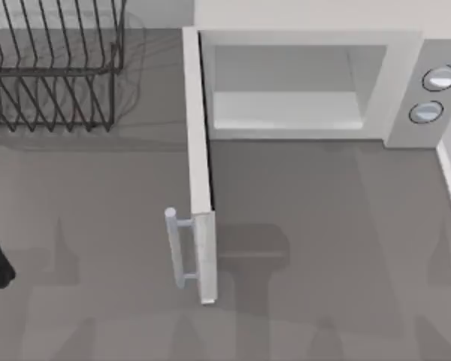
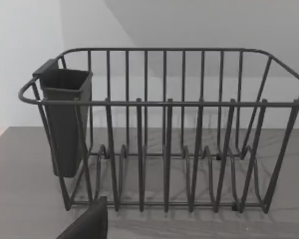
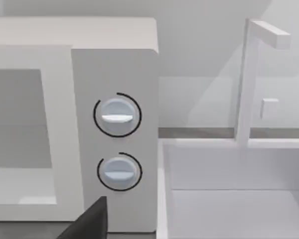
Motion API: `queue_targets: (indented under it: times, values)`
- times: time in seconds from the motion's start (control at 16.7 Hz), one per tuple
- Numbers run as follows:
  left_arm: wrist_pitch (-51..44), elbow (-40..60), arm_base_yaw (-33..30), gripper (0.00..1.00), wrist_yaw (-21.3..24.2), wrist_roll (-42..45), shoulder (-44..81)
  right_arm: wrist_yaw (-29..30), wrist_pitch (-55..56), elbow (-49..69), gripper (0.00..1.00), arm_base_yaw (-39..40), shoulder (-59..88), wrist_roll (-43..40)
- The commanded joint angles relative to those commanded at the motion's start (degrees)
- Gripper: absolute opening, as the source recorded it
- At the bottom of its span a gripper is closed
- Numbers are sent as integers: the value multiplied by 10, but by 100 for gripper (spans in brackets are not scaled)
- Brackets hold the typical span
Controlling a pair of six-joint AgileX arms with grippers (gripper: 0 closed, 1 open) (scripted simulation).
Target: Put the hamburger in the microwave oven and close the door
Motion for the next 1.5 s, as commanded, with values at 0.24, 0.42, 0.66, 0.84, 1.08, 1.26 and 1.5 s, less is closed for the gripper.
queue_targets:
  times: [0.24,0.42,0.66,0.84,1.08,1.26,1.5]
  values:
    - [0,0,0,100,0,0,0,1,-17,15,100,-7,20,-19]
    - [0,0,0,100,0,0,0,2,-76,66,100,-27,93,-88]
    - [0,0,0,100,0,0,0,3,-199,164,100,-66,272,-229]
    - [0,0,0,100,0,0,0,3,-305,244,100,-98,436,-348]
    - [0,0,0,100,0,0,0,2,-433,344,100,-137,626,-494]
    - [0,0,0,100,0,0,0,2,-504,407,100,-160,725,-579]
    - [0,0,0,100,0,0,0,2,-551,454,100,-176,796,-640]
